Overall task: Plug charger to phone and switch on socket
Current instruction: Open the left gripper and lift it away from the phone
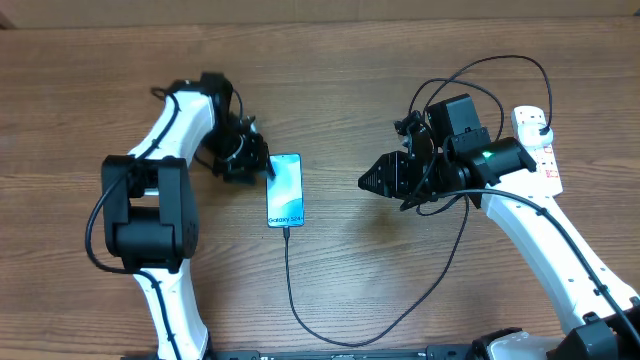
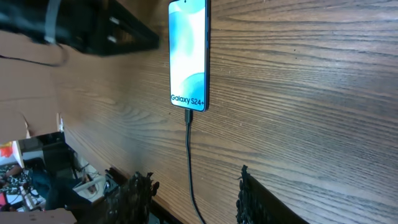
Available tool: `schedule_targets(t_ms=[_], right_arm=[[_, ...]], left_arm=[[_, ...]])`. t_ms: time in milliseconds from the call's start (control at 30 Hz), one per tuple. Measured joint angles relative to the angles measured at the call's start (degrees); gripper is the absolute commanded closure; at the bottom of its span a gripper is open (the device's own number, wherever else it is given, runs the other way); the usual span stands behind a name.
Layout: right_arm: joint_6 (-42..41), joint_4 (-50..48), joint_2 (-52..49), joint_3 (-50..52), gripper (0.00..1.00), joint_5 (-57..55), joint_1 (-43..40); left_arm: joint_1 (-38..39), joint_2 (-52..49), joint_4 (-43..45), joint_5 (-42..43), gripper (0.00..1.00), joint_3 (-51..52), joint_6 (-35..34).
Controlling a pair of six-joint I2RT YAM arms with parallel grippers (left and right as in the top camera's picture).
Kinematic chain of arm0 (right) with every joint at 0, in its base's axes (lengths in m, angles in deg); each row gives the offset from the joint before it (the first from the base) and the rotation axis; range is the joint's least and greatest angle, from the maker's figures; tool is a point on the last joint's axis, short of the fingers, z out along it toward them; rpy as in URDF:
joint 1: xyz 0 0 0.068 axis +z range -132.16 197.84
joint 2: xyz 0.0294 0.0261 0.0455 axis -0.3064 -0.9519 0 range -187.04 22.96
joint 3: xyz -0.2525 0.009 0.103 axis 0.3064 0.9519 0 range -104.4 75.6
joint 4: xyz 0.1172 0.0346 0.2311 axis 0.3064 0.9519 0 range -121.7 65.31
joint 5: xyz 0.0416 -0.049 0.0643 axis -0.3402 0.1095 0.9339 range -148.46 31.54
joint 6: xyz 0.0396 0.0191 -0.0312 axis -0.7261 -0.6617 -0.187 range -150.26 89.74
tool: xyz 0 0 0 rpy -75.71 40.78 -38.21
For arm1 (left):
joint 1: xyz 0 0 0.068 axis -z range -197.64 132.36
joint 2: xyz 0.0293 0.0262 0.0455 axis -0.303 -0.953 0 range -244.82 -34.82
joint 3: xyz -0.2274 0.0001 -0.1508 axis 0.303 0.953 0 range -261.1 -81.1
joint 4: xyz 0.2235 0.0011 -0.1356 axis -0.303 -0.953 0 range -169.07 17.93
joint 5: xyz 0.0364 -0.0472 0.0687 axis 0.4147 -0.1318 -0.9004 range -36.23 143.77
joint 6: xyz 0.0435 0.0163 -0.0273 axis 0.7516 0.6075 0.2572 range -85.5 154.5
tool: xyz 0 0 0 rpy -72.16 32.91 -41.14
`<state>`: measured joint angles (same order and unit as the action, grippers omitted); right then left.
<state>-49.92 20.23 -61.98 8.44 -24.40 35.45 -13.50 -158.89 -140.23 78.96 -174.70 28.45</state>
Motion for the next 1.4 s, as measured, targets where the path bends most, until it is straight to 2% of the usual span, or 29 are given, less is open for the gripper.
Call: schedule_targets(t_ms=[233,467,533,600,633,900,1400], right_arm=[[0.96,0.04,0.00,0.00,0.53,-0.02,0.00],[1.95,1.38,0.00,0.00,0.58,0.00,-2.36],[2.40,2.23,0.00,0.00,0.59,-0.04,-3.78],[3.19,3.04,0.02,0.00,0.59,-0.04,-5.40],[3.48,3.43,0.15,0.00,0.58,-0.04,-6.36],[6.10,5.70,5.44,0.00,0.57,-0.44,-13.86],[11.10,11.37,10.05,0.00,0.57,-0.94,-25.59]], left_arm=[[-0.04,7.04,-5.25,-1.49,0.47,-9.42,0.22],[-0.13,17.51,-7.34,-1.51,0.34,-15.08,0.42],[-0.13,20.31,-7.52,-1.53,0.25,-15.76,0.48],[-0.13,22.97,-7.67,-1.51,0.05,-15.91,0.48],[-0.13,24.13,-7.69,-1.55,0.00,-15.93,0.33],[-0.15,30.71,-7.74,-2.12,0.01,-16.06,0.44],[-0.15,30.84,-8.00,-4.96,0.00,-16.09,0.44]])
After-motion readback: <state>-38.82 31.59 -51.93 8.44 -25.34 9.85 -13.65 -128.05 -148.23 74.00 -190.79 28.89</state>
